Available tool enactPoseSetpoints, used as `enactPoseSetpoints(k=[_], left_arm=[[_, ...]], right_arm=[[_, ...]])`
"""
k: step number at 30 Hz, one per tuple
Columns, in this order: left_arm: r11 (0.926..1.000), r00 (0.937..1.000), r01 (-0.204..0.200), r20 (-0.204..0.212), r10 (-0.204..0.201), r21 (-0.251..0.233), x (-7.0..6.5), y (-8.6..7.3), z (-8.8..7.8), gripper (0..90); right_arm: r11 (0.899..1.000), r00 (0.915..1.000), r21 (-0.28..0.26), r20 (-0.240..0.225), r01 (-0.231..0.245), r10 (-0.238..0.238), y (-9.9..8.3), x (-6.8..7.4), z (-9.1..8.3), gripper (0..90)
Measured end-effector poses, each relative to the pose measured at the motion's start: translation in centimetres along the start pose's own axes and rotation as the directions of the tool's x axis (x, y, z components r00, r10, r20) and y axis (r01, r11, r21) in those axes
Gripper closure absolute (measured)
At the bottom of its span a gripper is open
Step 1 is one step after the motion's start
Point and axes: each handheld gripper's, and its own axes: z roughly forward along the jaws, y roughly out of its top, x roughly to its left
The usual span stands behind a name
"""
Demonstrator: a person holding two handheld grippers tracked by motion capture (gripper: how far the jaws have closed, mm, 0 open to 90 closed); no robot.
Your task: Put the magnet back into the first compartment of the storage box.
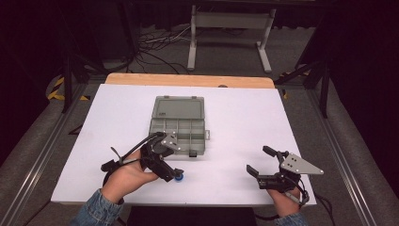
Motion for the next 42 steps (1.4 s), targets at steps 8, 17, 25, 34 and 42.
enactPoseSetpoints(k=[8, 17, 25, 34, 42], left_arm=[[0.9983, 0.9993, -0.010, 0.036, 0.007, 0.058, -0.1, 0.2, 1.7, 15.4], [0.9929, 0.9975, -0.010, 0.071, 0.001, 0.118, 0.1, 0.0, 3.3, 15.6], [0.9859, 0.9958, -0.006, 0.091, -0.009, 0.167, 0.1, -0.2, 4.4, 15.6], [0.9784, 0.9949, 0.001, 0.098, -0.022, 0.207, 0.3, -0.6, 5.5, 17.1], [0.9751, 0.9941, 0.005, 0.104, -0.029, 0.222, 0.5, -0.9, 6.2, 19.8]], right_arm=[[1.000, 1.0000, 0.002, -0.001, 0.000, 0.000, 0.0, 0.0, 0.0, 8.5], [1.000, 1.0000, 0.002, -0.001, 0.000, 0.000, 0.0, -0.1, -0.1, 8.5], [1.000, 1.0000, 0.003, -0.003, -0.003, 0.003, -0.1, -0.1, -0.1, 8.5], [1.000, 1.0000, 0.003, -0.006, -0.004, 0.004, -0.1, -0.2, -0.1, 8.5], [1.000, 1.0000, 0.003, -0.004, -0.004, 0.004, -0.1, -0.2, -0.1, 8.5]])
